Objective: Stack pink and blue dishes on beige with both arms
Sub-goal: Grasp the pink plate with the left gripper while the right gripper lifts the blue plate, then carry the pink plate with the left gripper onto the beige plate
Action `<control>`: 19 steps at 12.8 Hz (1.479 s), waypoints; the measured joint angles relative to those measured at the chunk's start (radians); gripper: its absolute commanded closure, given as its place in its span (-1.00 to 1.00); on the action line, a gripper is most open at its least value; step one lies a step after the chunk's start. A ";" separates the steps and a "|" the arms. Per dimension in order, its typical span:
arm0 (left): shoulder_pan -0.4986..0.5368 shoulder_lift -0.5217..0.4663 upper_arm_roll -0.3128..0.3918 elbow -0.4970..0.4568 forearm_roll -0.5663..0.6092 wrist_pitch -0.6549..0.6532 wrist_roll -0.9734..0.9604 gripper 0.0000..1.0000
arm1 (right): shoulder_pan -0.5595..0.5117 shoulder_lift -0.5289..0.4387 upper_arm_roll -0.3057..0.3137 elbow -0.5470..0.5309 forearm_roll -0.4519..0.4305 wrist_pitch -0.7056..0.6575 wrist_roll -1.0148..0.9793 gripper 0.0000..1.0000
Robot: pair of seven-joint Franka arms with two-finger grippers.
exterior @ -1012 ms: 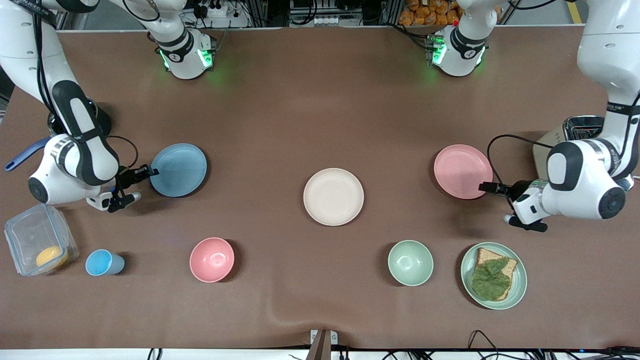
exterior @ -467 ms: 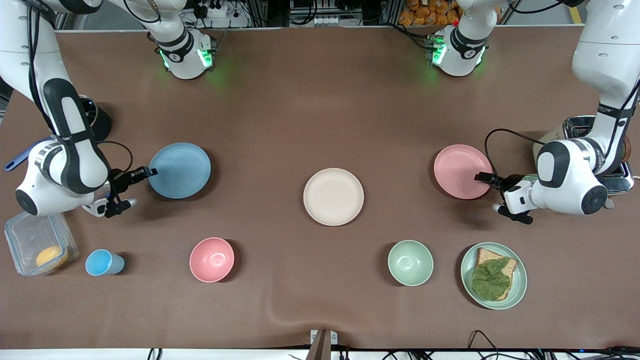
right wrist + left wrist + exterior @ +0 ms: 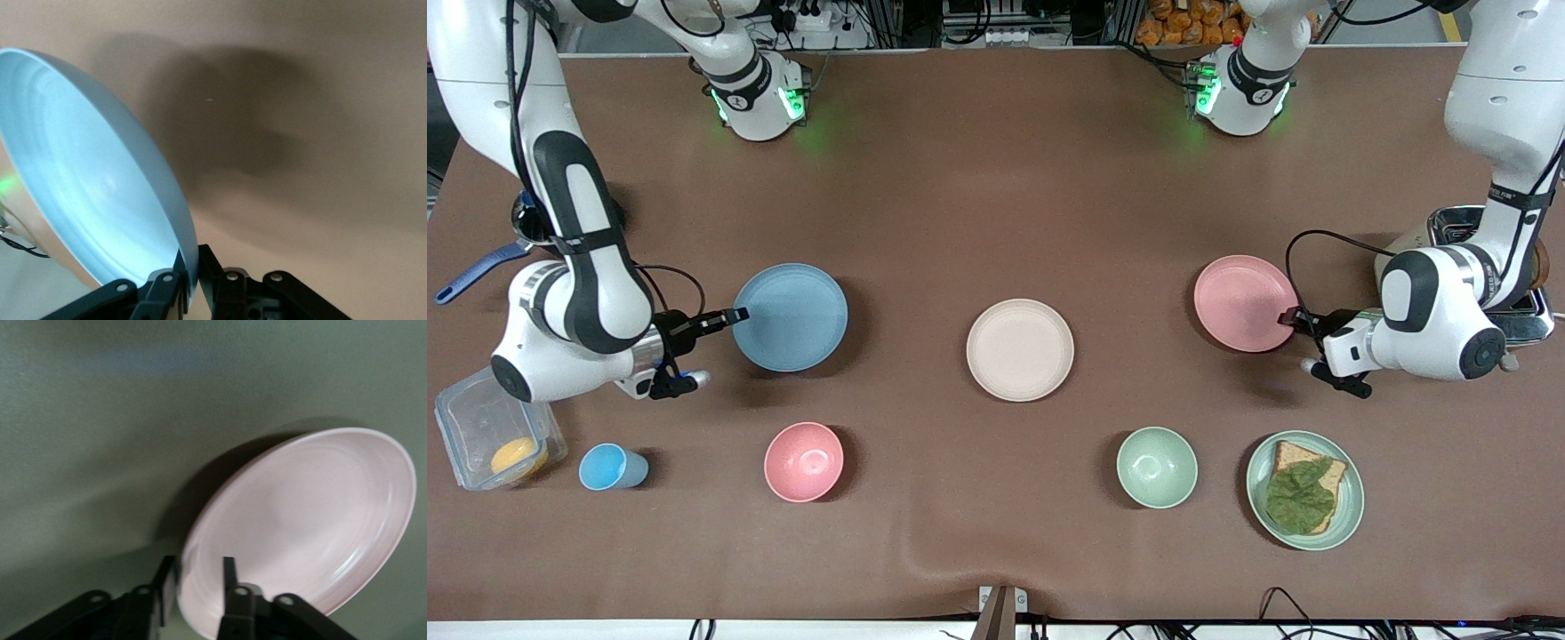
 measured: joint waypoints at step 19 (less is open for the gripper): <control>-0.224 0.030 -0.199 0.339 0.000 -0.139 -0.474 1.00 | -0.033 0.000 -0.016 0.088 0.009 -0.128 0.014 1.00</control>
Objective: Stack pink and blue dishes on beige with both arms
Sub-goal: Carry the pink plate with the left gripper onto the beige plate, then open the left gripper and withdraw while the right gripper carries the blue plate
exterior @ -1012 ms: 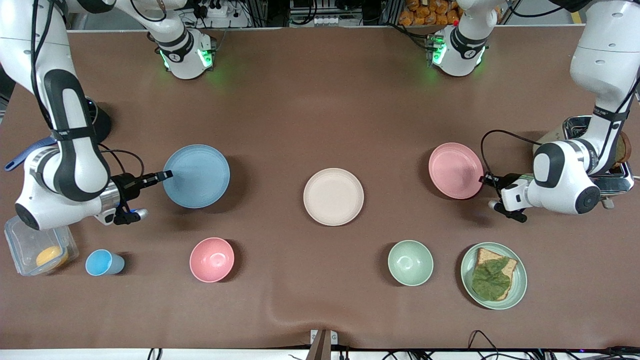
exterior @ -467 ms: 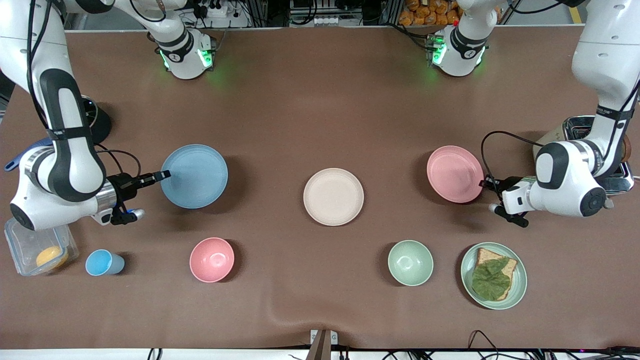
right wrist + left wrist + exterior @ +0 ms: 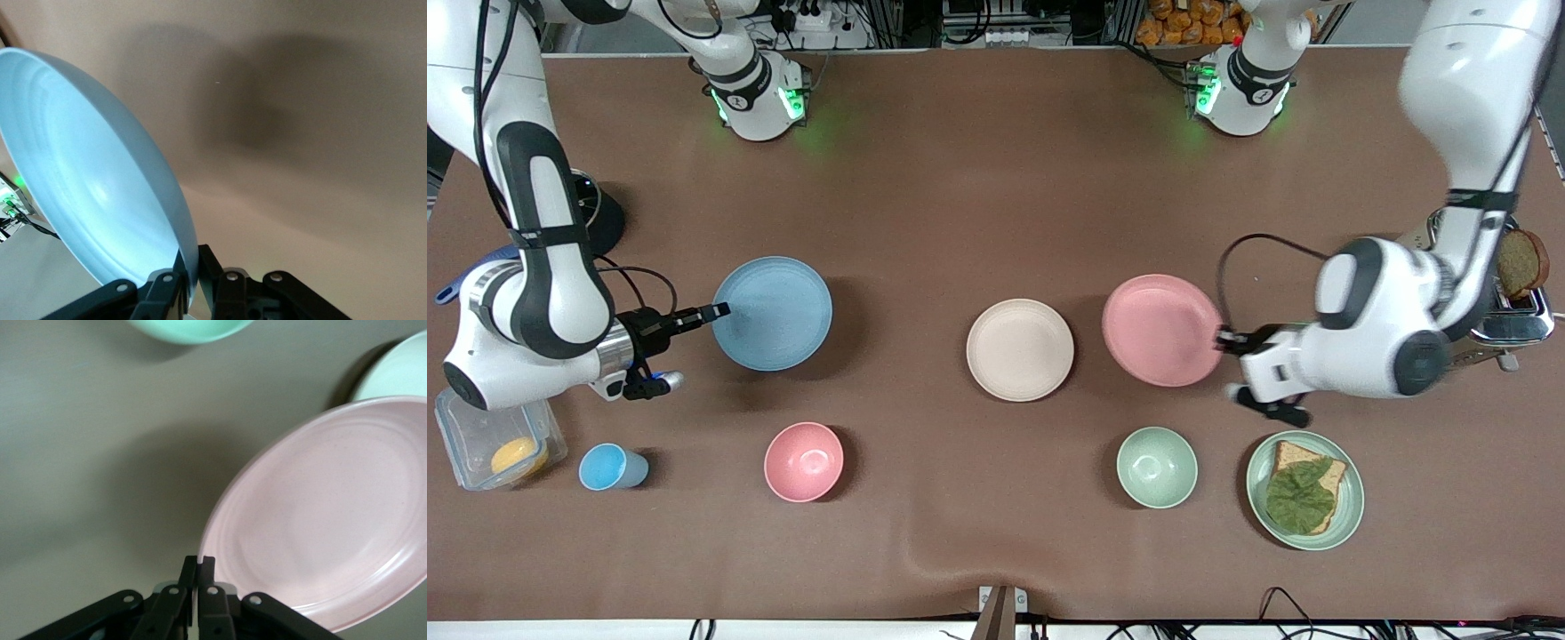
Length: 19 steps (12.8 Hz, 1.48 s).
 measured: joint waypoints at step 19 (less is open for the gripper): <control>-0.263 0.025 0.097 0.150 0.154 0.223 -0.262 -1.00 | 0.166 0.003 0.017 0.014 0.094 0.025 0.252 1.00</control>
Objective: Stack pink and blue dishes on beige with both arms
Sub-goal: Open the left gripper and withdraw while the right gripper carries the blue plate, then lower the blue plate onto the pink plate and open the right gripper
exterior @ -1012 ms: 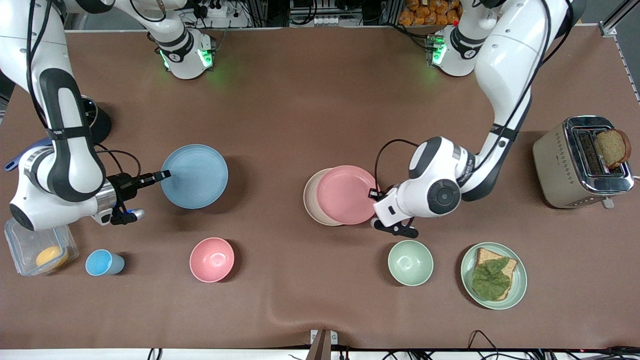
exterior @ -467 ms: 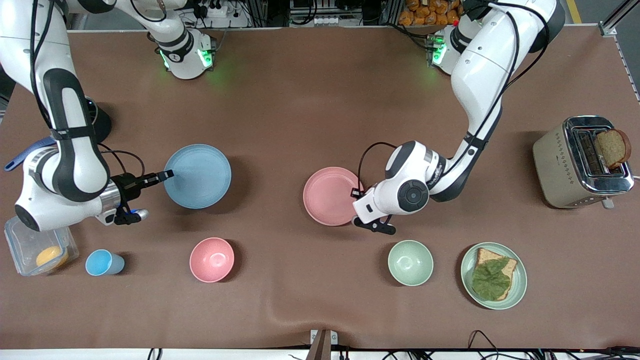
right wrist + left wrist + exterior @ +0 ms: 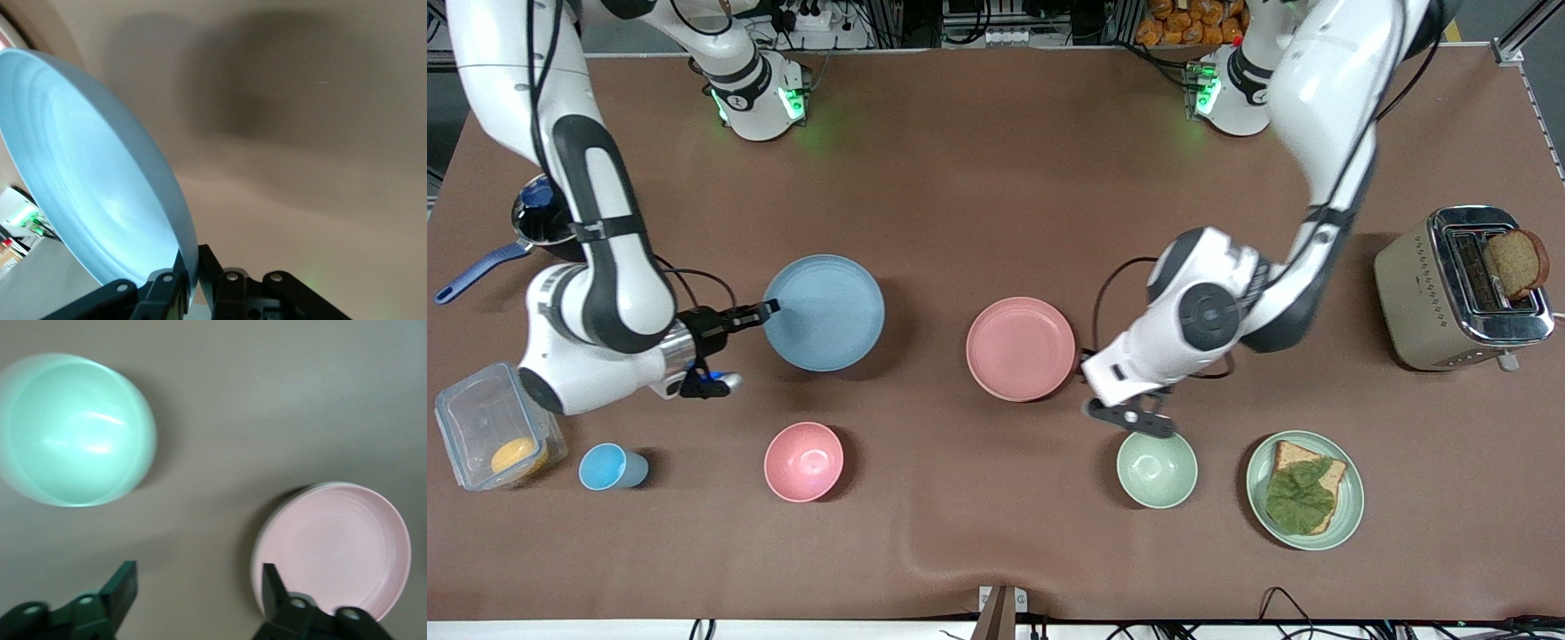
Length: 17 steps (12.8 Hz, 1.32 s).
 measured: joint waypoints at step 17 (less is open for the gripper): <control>0.072 -0.594 0.276 -0.329 -0.065 -0.223 0.085 -1.00 | 0.426 0.156 0.004 0.063 0.348 0.463 0.291 1.00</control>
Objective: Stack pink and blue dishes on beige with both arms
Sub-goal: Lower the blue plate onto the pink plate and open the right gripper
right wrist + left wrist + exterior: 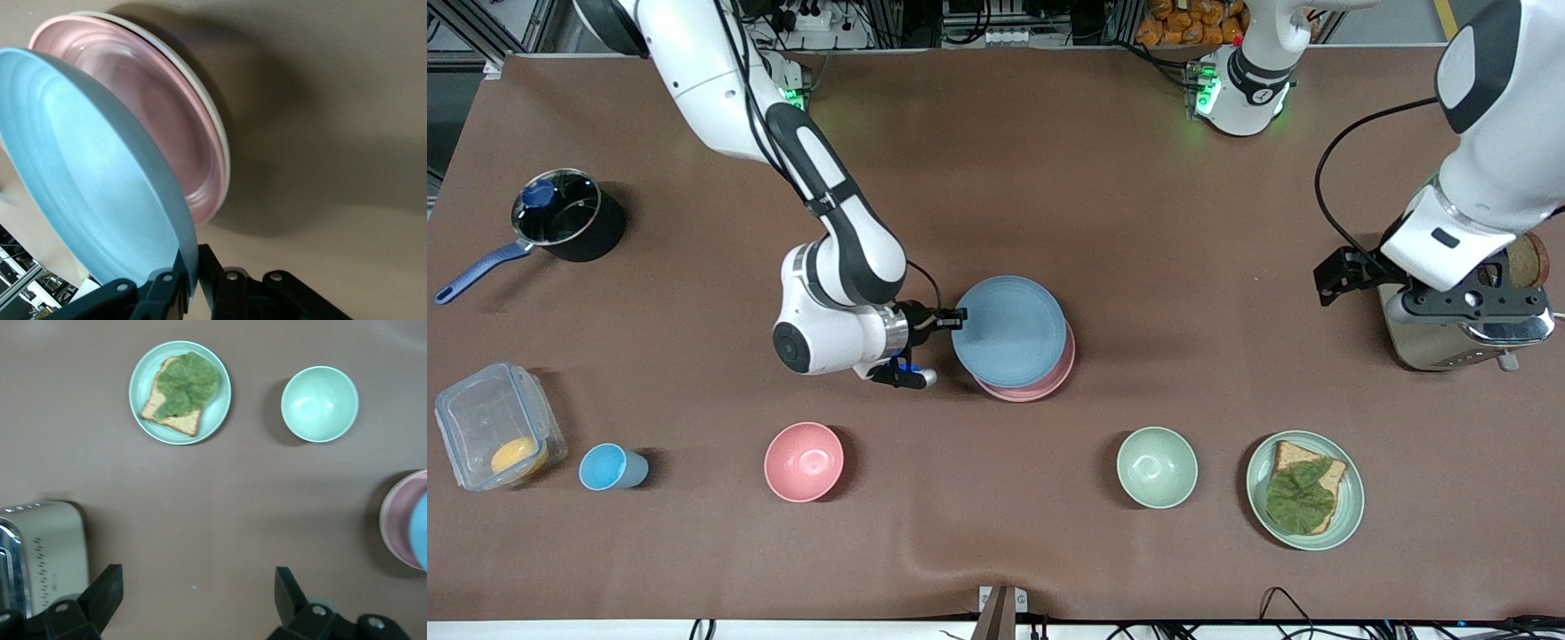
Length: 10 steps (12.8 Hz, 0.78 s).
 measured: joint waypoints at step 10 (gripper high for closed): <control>0.009 -0.031 0.011 -0.022 -0.027 -0.018 0.004 -1.00 | 0.015 0.053 0.000 0.030 0.016 0.067 0.000 -1.00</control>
